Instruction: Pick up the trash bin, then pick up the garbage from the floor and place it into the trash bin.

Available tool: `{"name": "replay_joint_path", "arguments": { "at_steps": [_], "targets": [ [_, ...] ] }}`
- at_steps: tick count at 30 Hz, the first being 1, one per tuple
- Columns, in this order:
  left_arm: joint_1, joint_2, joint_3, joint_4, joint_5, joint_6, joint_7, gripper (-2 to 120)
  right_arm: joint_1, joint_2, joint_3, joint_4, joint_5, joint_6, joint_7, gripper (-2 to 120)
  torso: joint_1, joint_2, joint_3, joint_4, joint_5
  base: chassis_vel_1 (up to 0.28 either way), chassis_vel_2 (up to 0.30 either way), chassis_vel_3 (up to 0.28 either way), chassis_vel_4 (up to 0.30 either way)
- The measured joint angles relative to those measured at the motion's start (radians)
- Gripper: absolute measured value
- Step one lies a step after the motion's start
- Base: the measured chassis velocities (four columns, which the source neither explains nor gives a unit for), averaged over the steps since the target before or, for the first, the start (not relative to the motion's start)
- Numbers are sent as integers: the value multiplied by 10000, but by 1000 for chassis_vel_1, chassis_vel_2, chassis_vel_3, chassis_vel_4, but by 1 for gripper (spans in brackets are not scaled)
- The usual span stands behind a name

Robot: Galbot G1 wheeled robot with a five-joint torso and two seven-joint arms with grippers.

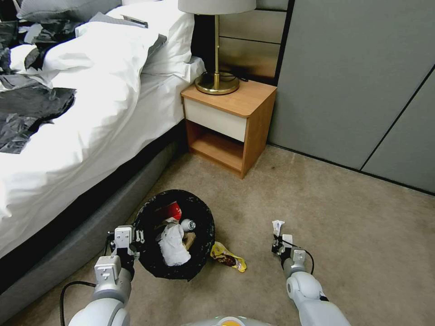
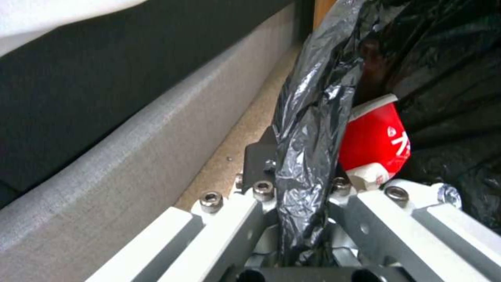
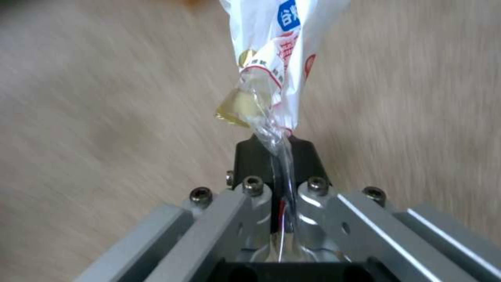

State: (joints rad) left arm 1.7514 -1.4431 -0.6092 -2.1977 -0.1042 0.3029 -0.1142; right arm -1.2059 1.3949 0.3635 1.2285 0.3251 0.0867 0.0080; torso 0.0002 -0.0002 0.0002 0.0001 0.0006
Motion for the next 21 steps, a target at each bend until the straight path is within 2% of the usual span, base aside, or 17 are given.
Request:
{"name": "replay_joint_path", "arguments": {
  "at_steps": [4, 5, 7, 8, 9, 10, 12, 13, 16, 17, 19, 21],
  "targets": [
    [-6, -14, 125, 82, 56, 0, 9, 1, -902, -216, -4, 2829, 198, 590, -279, 0, 0, 0, 0, -5, -2, 0, 0, 0, 0],
    [-6, -14, 125, 82, 56, 0, 9, 1, -902, -216, -4, 2829, 198, 590, -279, 0, 0, 0, 0, -5, -2, 0, 0, 0, 0],
    [-56, -23, 166, 104, 79, 3, 15, 1, -1177, -363, 100, 4566, 133, 1037, -848, 0, 0, 1, -2, -1, -10, 0, 0, 0, 0],
    [-73, -25, 176, 113, 82, 5, 15, 1, -1267, -427, 121, 5133, 40, 1245, -1172, 0, -1, 0, -2, -2, -15, 0, 0, 0, 0],
    [-73, -25, 176, 113, 82, 5, 15, 1, -1267, -427, 121, 5133, 40, 1245, -1172, 0, -1, 0, -2, -2, -15, 0, 0, 0, 0],
    [-82, -26, 190, 121, 85, 12, 15, 1, -1394, -511, 109, 5908, -133, 1548, -1742, 0, 0, 0, -1, -1, -5, 0, 0, 0, 0],
    [-92, -24, 212, 134, 95, 25, 16, 1, -1638, -748, -132, 7205, -357, 1954, -2822, 0, -1, 0, -2, -1, -11, 0, 0, 0, 0],
    [-92, -24, 212, 134, 95, 25, 16, 1, -1638, -748, -132, 7205, -357, 1954, -2822, 0, -1, 0, -2, -1, -11, 0, 0, 0, 0],
    [-59, 7, 300, 115, 110, 40, 17, 1, -1978, -1223, -1161, 8239, -593, 2249, -3914, 0, -1, 1, -2, -2, -8, 0, 0, 0, 0],
    [-59, 7, 300, 115, 110, 40, 17, 1, -1978, -1223, -1161, 8239, -593, 2249, -3914, 0, -1, 1, -2, -2, -8, 0, 0, 0, 0],
    [16, 16, 399, 23, 131, 55, 41, 1, -2054, -1554, -1979, 8055, -994, 2392, -4246, 0, 0, 1, -2, 0, -7, 0, 0, 0, 0],
    [38, 9, 404, -7, 143, 55, 43, 1, -2047, -1649, -2346, 7733, -1217, 2450, -4270, 0, 0, 0, -2, -2, -7, 0, 0, 0, 0]
  ]
}}
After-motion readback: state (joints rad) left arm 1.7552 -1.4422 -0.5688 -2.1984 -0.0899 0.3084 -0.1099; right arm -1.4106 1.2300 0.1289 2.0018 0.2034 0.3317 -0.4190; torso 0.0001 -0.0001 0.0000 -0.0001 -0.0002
